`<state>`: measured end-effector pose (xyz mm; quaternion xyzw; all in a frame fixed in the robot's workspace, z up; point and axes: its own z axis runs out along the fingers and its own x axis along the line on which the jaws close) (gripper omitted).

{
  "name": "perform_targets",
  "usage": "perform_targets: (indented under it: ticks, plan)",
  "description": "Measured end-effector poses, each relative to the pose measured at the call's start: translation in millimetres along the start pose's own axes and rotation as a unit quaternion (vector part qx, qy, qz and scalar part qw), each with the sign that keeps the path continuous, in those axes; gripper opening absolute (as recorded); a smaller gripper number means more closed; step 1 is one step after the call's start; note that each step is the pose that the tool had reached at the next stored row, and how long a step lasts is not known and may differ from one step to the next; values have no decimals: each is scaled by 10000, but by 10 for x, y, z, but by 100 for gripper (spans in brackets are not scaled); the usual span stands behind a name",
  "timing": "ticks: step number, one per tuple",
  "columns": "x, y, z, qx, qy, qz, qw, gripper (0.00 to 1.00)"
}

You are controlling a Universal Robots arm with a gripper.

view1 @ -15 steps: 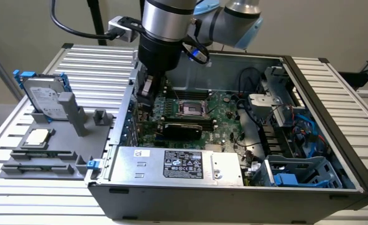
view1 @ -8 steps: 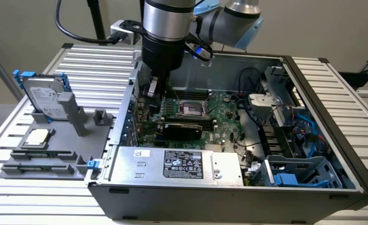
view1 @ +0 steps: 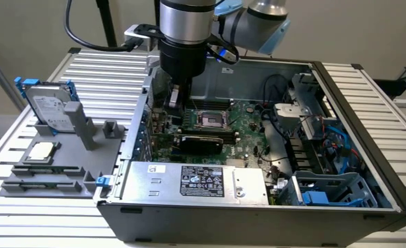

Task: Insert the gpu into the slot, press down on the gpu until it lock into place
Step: 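Press down on the gpu until it lock into place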

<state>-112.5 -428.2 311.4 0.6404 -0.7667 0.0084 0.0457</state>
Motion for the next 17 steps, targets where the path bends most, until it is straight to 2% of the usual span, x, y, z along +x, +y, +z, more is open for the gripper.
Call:
perform_targets:
  ticks: [2,5,8,9,17]
  plan:
    - [4,-14,-15,27,-20,-44,10000,11]
    - [11,-42,-47,48,-60,-113,9999,11]
    - [12,-75,-92,43,-123,-154,9998,11]
    - [12,-78,-94,42,-133,-156,9998,11]
    - [12,-78,-95,40,-134,-156,9998,11]
